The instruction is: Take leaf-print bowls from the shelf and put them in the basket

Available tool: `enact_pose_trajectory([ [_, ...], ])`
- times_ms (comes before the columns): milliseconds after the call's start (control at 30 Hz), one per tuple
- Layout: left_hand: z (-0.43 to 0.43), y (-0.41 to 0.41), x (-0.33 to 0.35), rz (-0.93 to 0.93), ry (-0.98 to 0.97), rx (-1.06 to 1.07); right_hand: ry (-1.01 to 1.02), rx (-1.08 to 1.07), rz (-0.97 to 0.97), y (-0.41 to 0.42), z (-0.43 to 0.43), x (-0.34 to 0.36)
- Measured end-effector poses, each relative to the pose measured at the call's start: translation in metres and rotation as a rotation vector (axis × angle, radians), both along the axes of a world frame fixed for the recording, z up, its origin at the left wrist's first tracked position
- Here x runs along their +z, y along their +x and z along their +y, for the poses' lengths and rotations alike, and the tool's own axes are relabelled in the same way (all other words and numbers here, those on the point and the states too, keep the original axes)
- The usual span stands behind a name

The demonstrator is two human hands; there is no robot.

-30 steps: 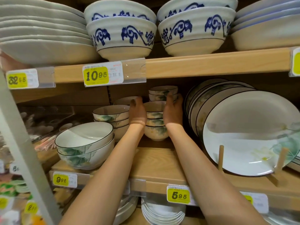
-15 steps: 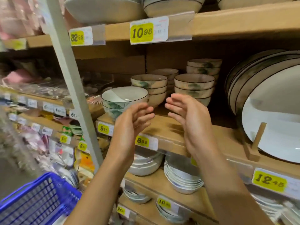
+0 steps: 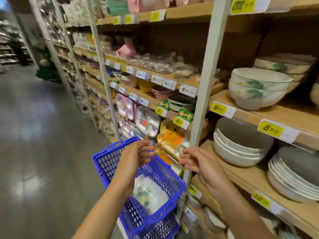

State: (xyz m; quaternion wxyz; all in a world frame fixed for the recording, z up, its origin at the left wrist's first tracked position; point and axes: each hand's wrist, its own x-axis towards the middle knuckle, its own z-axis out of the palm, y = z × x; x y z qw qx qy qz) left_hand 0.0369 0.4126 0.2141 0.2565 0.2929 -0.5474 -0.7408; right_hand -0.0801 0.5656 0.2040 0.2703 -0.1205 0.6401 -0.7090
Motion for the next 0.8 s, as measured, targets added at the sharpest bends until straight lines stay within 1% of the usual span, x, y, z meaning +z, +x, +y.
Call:
enact_pose_trajectory([
  [200, -0.078, 0.077, -0.043, -0.132, 0.07, 0.118, 0.131, 0.092, -0.029, 0.041, -0.089, -0.051],
  [400, -0.127, 0.108, -0.082, -0.241, 0.169, 0.173, 0.31, 0.184, -0.07, 0.052, -0.151, -0.1],
  [600, -0.177, 0.086, -0.117, -0.318, 0.209, 0.199, 0.409, 0.229, -0.125, 0.025, -0.204, -0.152],
  [700, -0.191, 0.06, -0.131, -0.418, 0.23, 0.162, 0.464, 0.227, -0.174, 0.005, -0.227, -0.177],
  [800, -0.204, 0.031, -0.14, -0.463, 0.25, 0.122, 0.511, 0.206, -0.212, -0.016, -0.25, -0.197],
])
